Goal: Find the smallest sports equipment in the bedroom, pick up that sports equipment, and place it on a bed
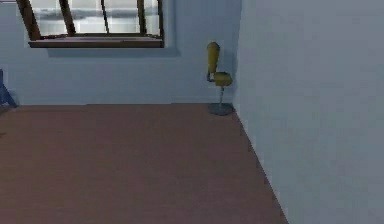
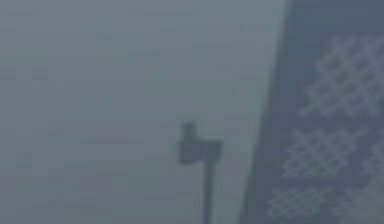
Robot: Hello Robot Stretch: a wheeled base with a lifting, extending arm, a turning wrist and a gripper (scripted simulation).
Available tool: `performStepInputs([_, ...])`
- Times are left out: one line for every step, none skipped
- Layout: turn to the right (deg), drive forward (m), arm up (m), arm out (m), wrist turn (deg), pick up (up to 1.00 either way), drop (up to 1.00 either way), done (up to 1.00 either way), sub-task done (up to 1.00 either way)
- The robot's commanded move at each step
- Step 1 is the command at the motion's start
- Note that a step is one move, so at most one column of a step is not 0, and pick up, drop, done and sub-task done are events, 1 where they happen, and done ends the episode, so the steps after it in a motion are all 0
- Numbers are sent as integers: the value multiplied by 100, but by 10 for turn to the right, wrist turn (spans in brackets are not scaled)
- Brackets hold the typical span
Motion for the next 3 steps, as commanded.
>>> performStepInputs([-30,0,0,0,0,0,0,0,0])
performStepInputs([0,30,0,0,0,0,0,0,0])
performStepInputs([-450,0,0,0,0,0,0,0,0])
